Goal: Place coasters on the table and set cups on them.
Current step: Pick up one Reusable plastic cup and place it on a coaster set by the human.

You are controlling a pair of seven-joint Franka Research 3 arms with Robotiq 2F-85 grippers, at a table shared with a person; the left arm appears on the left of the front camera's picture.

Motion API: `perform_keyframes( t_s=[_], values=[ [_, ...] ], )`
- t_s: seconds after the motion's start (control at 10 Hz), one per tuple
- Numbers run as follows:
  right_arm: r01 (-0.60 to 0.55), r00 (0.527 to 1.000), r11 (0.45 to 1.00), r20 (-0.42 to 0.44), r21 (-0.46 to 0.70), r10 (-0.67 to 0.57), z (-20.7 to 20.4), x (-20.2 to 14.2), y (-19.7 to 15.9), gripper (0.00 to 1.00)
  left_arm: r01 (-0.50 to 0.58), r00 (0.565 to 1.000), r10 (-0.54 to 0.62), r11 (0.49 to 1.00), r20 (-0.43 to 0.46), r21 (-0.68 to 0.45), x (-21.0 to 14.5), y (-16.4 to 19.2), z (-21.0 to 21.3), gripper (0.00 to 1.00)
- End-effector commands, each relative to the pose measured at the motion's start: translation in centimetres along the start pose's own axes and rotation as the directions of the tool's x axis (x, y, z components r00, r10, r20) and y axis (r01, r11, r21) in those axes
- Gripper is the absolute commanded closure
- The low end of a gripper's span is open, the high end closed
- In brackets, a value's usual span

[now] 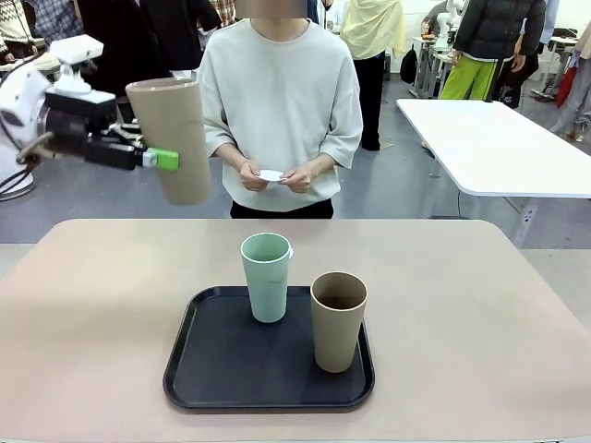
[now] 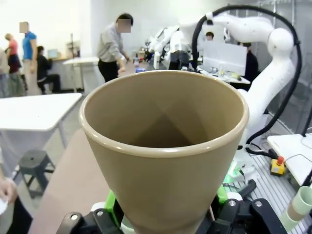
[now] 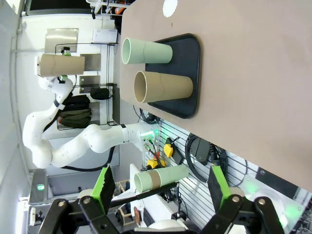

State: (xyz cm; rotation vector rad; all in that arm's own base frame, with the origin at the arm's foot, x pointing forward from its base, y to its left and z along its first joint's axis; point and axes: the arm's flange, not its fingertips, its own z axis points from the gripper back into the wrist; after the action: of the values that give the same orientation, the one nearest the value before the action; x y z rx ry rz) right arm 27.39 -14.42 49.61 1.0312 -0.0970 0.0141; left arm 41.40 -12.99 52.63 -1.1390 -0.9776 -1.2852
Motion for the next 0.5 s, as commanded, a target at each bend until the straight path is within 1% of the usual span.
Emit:
perform_keyframes(
  t_s=[0.0,0.1,0.2,0.4],
  values=[
    [-0.001,1.000,1.000,-0.001,0.012,0.001,0.0,0.0,-0.1,0.00,-0.006,1.000,0.006,1.000,-0.015,0.006,0.8,2.3,-1.3,0.15],
    [-0.001,1.000,1.000,-0.001,0.012,0.001,0.0,0.0,-0.1,0.00,0.008,0.999,-0.007,1.000,-0.052,0.015,0.5,3.9,-2.1,0.15],
    [-0.001,1.000,1.000,-0.001,0.012,0.001,0.0,0.0,-0.1,0.00,0.025,0.997,-0.024,0.999,-0.069,0.024,-0.2,5.4,-2.9,0.15],
    [-0.001,1.000,1.000,-0.001,0.012,0.001,0.0,0.0,-0.1,0.00,0.133,0.988,-0.131,0.991,-0.079,0.017,-1.2,8.2,-4.5,0.15]
  ],
)
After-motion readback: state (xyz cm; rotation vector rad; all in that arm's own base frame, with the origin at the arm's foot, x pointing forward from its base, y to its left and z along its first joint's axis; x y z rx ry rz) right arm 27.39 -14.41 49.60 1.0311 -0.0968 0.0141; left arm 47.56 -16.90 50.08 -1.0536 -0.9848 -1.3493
